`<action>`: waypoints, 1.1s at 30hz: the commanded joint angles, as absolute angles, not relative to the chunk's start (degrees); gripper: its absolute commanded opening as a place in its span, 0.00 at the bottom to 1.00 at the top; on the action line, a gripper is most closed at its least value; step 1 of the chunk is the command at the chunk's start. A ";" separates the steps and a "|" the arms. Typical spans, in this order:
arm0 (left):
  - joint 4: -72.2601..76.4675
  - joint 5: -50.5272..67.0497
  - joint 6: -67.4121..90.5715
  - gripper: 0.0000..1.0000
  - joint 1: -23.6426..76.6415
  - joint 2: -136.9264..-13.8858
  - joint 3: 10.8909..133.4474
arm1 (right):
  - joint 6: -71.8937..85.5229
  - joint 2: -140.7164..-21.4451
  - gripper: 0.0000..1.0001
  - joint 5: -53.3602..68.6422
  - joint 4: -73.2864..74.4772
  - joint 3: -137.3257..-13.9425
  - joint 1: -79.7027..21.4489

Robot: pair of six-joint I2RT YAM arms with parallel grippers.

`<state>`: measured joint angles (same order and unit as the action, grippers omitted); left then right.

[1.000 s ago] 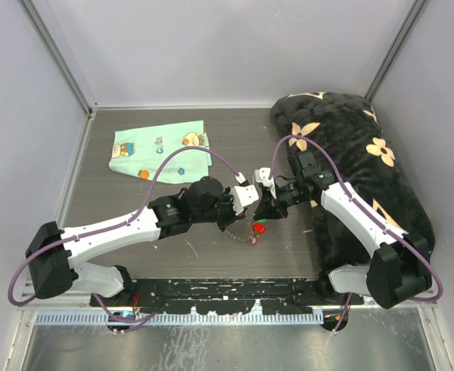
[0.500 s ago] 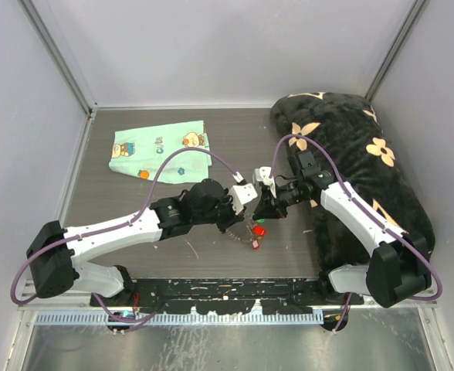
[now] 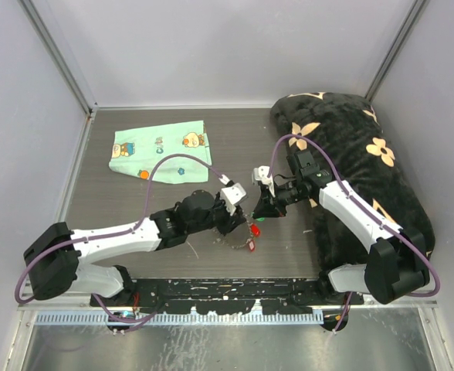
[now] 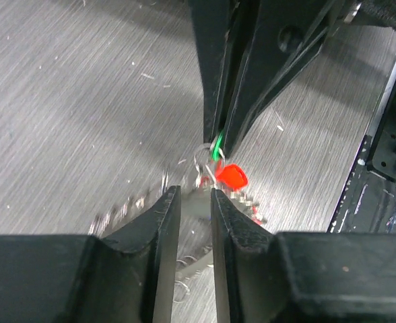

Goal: Remove the keys from the keyring
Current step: Remove the key from the keyring.

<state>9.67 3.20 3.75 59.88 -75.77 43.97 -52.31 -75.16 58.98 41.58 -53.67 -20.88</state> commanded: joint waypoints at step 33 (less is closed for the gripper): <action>67.81 7.99 4.08 0.30 60.30 -83.80 22.38 | -58.27 -72.96 0.01 57.22 43.79 -54.23 -21.63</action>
